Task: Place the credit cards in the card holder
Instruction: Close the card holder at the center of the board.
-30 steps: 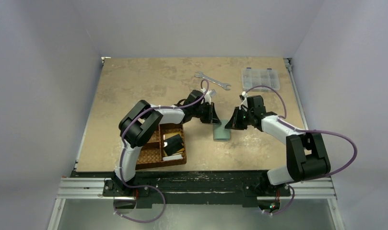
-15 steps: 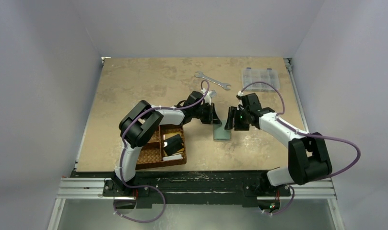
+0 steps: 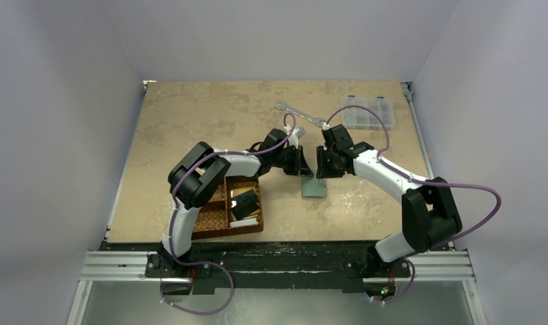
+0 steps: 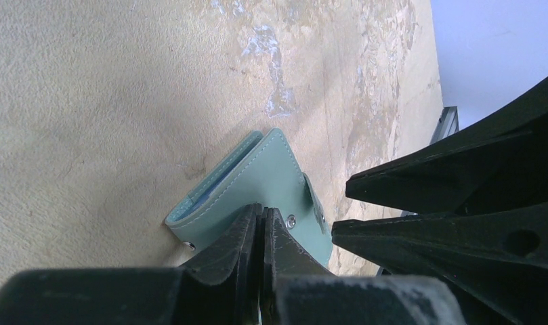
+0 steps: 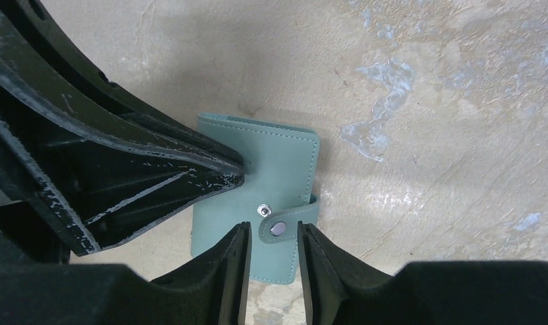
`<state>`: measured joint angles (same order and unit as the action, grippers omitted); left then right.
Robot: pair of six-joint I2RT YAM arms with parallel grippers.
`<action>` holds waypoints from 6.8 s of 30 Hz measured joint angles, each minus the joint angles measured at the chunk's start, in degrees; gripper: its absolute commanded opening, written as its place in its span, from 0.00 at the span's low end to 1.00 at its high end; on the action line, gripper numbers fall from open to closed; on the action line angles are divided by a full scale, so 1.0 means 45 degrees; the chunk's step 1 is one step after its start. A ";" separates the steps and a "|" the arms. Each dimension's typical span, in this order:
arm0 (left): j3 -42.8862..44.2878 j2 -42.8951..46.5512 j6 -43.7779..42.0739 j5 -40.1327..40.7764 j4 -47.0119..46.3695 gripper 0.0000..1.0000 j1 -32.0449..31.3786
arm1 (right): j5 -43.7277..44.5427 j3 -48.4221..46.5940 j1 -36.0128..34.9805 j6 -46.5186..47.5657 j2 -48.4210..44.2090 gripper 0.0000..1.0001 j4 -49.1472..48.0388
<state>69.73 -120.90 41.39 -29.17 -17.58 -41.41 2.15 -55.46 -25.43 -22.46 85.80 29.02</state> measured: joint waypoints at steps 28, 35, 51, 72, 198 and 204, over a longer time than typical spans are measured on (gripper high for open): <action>-0.0063 0.0000 0.0000 -0.0005 -0.0136 0.00 -0.0005 | 0.1030 -0.0248 -0.0515 -0.0107 0.0753 0.01 0.0597; -0.0083 0.0000 0.0000 -0.0005 -0.0180 0.00 -0.0005 | 0.1030 -0.0248 -0.0515 -0.0194 0.0753 0.00 0.0597; -0.0165 0.0000 0.0005 -0.0024 -0.0330 0.00 -0.0005 | -0.0073 -0.0233 -0.0277 -0.0296 0.0753 0.00 0.0005; -0.0194 0.0000 0.0000 -0.0044 -0.0374 0.00 -0.0005 | -0.0019 -0.0219 -0.0262 -0.0107 0.1107 0.00 -0.0107; -0.0321 -0.0039 0.0044 -0.0233 -0.0665 0.00 -0.0136 | -0.2045 0.0423 0.0107 0.0432 0.0491 0.00 -0.0466; -0.0335 -0.0039 0.0044 -0.0233 -0.0695 0.00 -0.0136 | -0.2055 0.0423 0.0107 0.0432 0.0578 0.00 -0.0471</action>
<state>68.23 -121.08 41.58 -30.22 -20.71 -42.02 -7.09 -53.56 -24.95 -20.51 88.40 26.89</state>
